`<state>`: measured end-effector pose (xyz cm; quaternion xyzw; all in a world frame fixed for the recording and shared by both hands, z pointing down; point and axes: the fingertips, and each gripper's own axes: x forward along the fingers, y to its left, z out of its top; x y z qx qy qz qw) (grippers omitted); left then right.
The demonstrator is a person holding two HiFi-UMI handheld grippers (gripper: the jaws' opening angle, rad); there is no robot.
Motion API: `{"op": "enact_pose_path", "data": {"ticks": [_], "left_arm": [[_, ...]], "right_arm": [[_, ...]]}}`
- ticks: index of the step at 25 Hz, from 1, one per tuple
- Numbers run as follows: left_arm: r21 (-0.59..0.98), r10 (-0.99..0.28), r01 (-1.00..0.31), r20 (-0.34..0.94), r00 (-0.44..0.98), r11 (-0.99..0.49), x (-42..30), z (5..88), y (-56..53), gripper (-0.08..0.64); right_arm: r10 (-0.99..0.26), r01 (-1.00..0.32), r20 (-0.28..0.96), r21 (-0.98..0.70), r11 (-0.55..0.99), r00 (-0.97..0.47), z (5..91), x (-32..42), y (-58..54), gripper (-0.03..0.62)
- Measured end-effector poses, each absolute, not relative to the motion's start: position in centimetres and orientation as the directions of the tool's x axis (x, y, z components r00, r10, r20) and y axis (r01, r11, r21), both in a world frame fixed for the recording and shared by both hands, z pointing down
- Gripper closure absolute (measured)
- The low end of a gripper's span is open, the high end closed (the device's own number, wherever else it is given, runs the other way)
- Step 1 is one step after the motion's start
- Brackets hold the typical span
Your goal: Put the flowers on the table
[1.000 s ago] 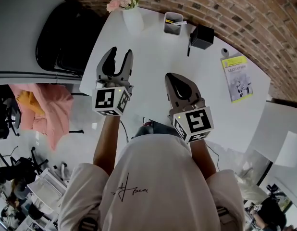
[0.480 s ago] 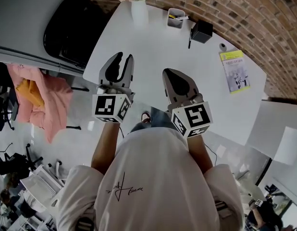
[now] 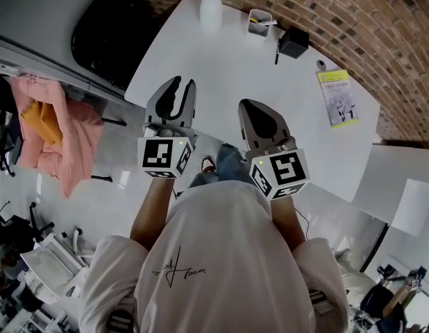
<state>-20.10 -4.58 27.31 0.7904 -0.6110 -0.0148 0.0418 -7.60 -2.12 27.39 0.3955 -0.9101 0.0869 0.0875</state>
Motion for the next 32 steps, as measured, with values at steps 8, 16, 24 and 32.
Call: {"op": "enact_pose_path", "data": {"ticks": [8,16,24,32], "left_arm": [[0.142,-0.959,-0.951,0.029,0.282,-0.275,-20.0,27.6,-2.1,0.454],[0.179,-0.952,-0.941,0.057,0.302,-0.287,-18.3,28.8,0.2,0.454],[0.176,-0.949,-0.942,0.081,0.305,-0.287,-17.0,28.6,2.3,0.454],[0.177,-0.942,-0.939,0.109,0.317,-0.296,-15.4,28.8,4.1,0.454]], "right_arm": [[-0.718,-0.742,0.207,-0.068,0.667,-0.664,26.5,-7.8,0.0,0.568],[-0.715,-0.738,0.203,-0.069,0.671,-0.669,27.0,-7.9,1.2,0.568],[-0.722,-0.746,0.201,-0.073,0.662,-0.662,27.6,-6.9,2.3,0.568],[-0.731,-0.758,0.218,-0.076,0.648,-0.647,28.5,-5.4,3.0,0.568]]}}
